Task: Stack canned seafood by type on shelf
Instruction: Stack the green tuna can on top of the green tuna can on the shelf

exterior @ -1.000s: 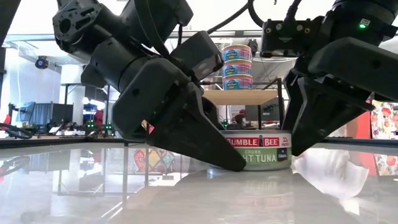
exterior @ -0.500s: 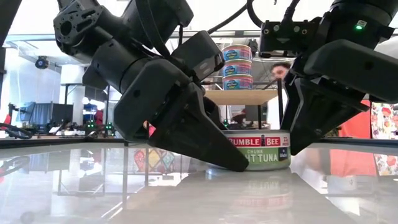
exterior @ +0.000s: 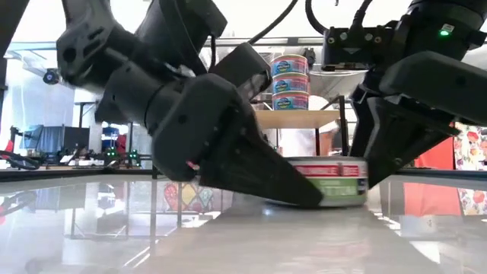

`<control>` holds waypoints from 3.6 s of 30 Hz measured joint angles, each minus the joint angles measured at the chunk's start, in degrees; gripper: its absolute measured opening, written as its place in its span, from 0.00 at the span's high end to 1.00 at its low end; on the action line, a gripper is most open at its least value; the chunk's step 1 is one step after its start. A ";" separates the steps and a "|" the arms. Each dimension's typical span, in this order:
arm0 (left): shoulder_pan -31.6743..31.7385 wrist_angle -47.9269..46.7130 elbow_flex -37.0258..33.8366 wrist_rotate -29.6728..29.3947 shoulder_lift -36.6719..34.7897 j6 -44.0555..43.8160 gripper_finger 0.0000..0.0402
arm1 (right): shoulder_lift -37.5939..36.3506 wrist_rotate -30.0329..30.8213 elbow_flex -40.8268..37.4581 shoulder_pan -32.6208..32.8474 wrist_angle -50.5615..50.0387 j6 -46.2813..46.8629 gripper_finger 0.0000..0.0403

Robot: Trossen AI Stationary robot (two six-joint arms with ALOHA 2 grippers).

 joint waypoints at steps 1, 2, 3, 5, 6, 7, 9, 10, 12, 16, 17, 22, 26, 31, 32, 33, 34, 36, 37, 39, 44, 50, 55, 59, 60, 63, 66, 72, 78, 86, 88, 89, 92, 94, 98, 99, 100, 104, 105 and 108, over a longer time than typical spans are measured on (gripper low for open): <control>-0.05 2.45 0.00 -0.29 1.15 -0.15 0.01 | -0.03 -0.14 -0.01 0.00 -0.49 -0.05 0.23; -0.15 4.84 0.00 -0.86 2.20 -0.07 0.02 | -0.10 -0.30 -0.07 0.00 -0.99 -0.04 0.23; -0.27 6.79 0.00 -1.48 3.25 -0.01 0.02 | -0.14 -0.34 -0.11 0.00 -1.46 0.11 0.22; -0.38 11.30 -0.04 -2.91 5.10 0.10 0.02 | -0.18 -0.54 -0.11 0.00 -2.98 1.27 0.21; -0.40 13.19 -0.04 -3.41 5.84 0.21 0.02 | -0.20 -0.83 -0.11 0.00 -3.82 2.27 0.21; -0.44 14.90 -0.07 -3.67 6.43 0.38 0.01 | -0.20 -1.20 -0.11 0.00 -4.50 3.18 0.21; -0.52 18.49 -0.11 -4.20 7.62 0.84 0.01 | -0.20 -1.97 -0.11 0.00 -5.65 4.76 0.20; -0.55 19.67 -0.11 -4.31 8.07 1.08 0.01 | -0.17 -2.13 -0.11 0.00 -6.00 5.32 0.20; -0.55 22.08 -0.11 -4.28 9.10 1.98 0.01 | -0.12 -2.55 -0.11 -0.02 -6.41 5.46 0.20; -0.53 23.67 -0.09 -4.20 9.95 2.69 0.01 | -0.07 -2.61 -0.11 -0.04 -6.66 5.47 0.20; -0.53 23.86 -0.09 -4.18 9.96 2.69 0.02 | -0.07 -2.61 -0.11 -0.04 -6.75 5.54 0.20; -0.55 23.84 -0.09 -4.13 9.97 2.51 0.07 | -0.07 -2.65 0.00 -0.02 -7.34 5.76 0.20; -0.50 23.80 -1.07 -3.57 8.86 0.91 0.08 | 0.10 -3.52 3.18 -0.06 -14.27 8.40 0.22; -0.39 22.40 -5.01 -3.10 2.21 -1.28 0.08 | -0.34 -3.91 7.84 0.71 -28.08 10.06 0.26; -0.30 22.09 -6.13 -3.10 0.42 -1.74 0.08 | -0.62 -4.35 8.64 1.14 -29.51 9.98 0.27; -0.24 21.76 -7.33 -3.22 -1.56 -1.91 0.08 | -0.90 -4.38 9.27 1.49 -30.43 9.84 0.27; -0.19 21.71 -8.58 -3.49 -3.72 -1.93 0.08 | -1.04 -4.28 9.96 1.72 -31.17 9.64 0.28; -0.18 21.06 -11.04 -4.27 -8.50 -1.85 0.08 | -1.52 -2.28 10.89 1.95 -31.29 8.91 0.29; -0.18 20.25 -12.33 -4.38 -11.22 -1.76 0.08 | -1.60 -1.25 11.40 1.91 -31.24 8.54 0.29; -0.18 16.91 -14.92 -4.38 -16.70 -1.46 0.08 | -1.74 1.05 12.55 1.99 -31.27 8.44 0.29; 0.07 6.70 -19.66 -4.41 -31.51 -0.87 0.08 | -1.78 4.08 15.54 2.20 -30.67 5.80 0.26; 1.92 -9.29 -20.63 -5.53 -47.18 -0.25 0.08 | -1.86 8.63 21.44 1.00 -26.82 -5.72 0.22; 5.82 -20.42 -18.45 -6.18 -57.13 2.88 0.08 | -1.87 10.42 24.51 -2.68 -18.23 -21.98 0.20; 9.87 -28.52 -15.63 -6.19 -63.15 6.82 0.08 | -1.87 9.31 25.32 -7.19 -10.97 -33.77 0.21; 11.01 -30.35 -14.82 -6.17 -64.35 7.70 0.08 | -1.87 9.26 25.87 -8.31 -9.14 -36.25 0.22; 14.68 -35.61 -12.36 -6.19 -66.79 10.20 0.08 | -2.21 6.39 28.02 -11.38 -4.51 -44.08 0.23; 18.85 -39.79 -9.87 -6.08 -67.89 13.07 0.08 | -2.83 1.31 30.53 -14.38 -1.47 -50.23 0.25; 30.44 -45.28 -6.25 3.48 -67.30 16.38 0.07 | -3.13 -1.10 35.53 -19.93 -0.27 -54.52 0.27; 44.21 -46.43 -4.60 16.99 -65.98 18.27 0.07 | -3.13 -1.17 39.74 -22.98 3.52 -54.56 0.27; 57.35 -46.72 -2.85 27.86 -61.25 18.62 0.05 | -2.34 -11.46 41.48 -33.12 22.70 -50.89 0.25; 58.82 -46.67 -2.42 29.81 -59.85 18.56 0.05 | -1.36 -16.37 41.72 -36.68 24.27 -45.16 0.26; 59.38 -46.70 -2.28 30.38 -59.17 18.62 0.05 | -0.68 -18.42 42.16 -38.30 24.01 -42.51 0.27; 60.75 -47.26 -2.14 30.72 -56.99 18.77 0.04 | 1.81 -23.17 42.92 -42.40 23.57 -36.29 0.30; 61.12 -47.59 -1.95 32.49 -55.47 18.63 0.04 | 3.35 -25.52 43.58 -44.03 22.90 -34.28 0.32; 60.94 -47.42 -1.66 35.03 -53.27 18.47 0.04 | 4.28 -26.69 44.25 -44.74 21.91 -34.88 0.36; 60.98 -47.46 -1.66 34.96 -52.79 18.52 0.04 | 4.28 -26.68 44.26 -44.71 21.75 -35.05 0.36; 61.04 -47.48 -1.66 34.77 -52.37 18.62 0.04 | 4.28 -26.74 44.28 -44.81 21.58 -35.53 0.37; 61.06 -47.46 -1.66 34.41 -51.23 19.40 0.04 | 5.12 -26.22 44.28 -44.94 20.21 -36.12 0.38; 60.99 -47.54 -1.66 34.43 -51.04 19.66 0.04 | 5.65 -26.22 44.28 -44.96 20.19 -35.57 0.38; 61.00 -47.69 -1.66 34.46 -50.57 19.89 0.03 | 7.37 -25.70 44.28 -45.00 20.29 -35.42 0.38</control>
